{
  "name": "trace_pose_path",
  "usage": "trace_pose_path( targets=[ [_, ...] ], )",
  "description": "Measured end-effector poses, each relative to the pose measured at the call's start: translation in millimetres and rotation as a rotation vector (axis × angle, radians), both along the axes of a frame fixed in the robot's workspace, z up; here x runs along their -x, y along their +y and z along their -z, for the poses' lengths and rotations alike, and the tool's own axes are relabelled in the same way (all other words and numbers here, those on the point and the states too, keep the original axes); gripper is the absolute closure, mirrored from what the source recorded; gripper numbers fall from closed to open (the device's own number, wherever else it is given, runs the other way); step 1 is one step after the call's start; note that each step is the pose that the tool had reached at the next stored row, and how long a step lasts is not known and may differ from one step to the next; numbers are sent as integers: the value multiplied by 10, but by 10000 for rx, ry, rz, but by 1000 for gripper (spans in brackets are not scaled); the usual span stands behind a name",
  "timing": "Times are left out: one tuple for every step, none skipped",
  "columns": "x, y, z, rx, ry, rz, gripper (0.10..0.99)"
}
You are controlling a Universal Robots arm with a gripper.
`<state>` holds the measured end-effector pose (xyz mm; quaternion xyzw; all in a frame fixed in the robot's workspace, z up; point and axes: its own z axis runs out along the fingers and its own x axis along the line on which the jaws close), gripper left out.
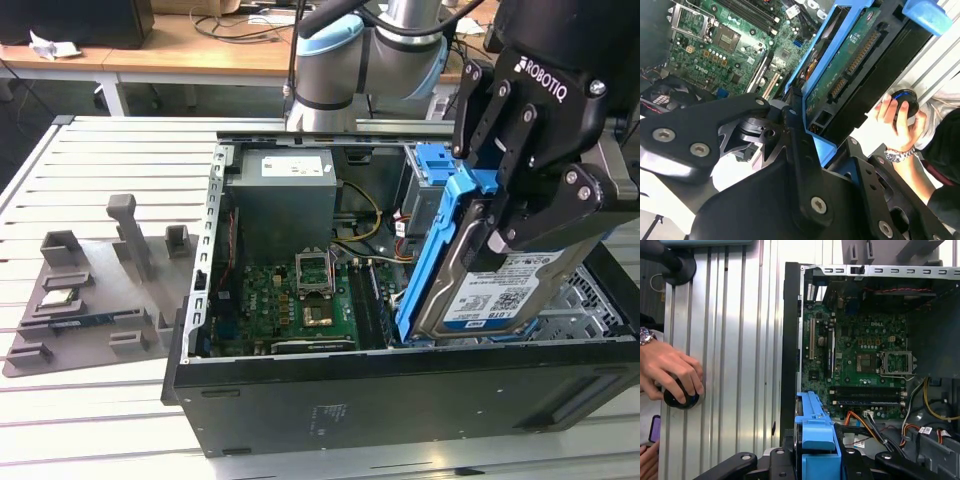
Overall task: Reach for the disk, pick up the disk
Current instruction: 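Pick up the disk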
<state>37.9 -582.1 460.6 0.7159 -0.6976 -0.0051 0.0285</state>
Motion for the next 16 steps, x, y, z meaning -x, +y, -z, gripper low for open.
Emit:
trace_pose_path(
  targets=[
    [-11,1,0,1,0,0,714],
    [-34,3,1,-1,0,0,714],
    [-52,6,2,-1,0,0,714],
    [-74,9,2,1,0,0,714],
    [-92,10,4,-1,0,0,714],
    [-107,11,4,0,0,0,714],
    [-116,12,4,0,1,-1,714],
    [-132,13,5,1,0,0,714],
    [-141,14,5,0,0,0,714],
    [-150,15,5,0,0,0,714],
    [-160,15,6,0,0,1,714],
    [-175,17,6,1,0,0,714],
    [-195,18,6,0,0,0,714],
    [-206,19,7,0,0,0,714],
    [-216,20,8,-1,0,0,714],
    [-228,21,8,-1,0,0,714]
  ],
)
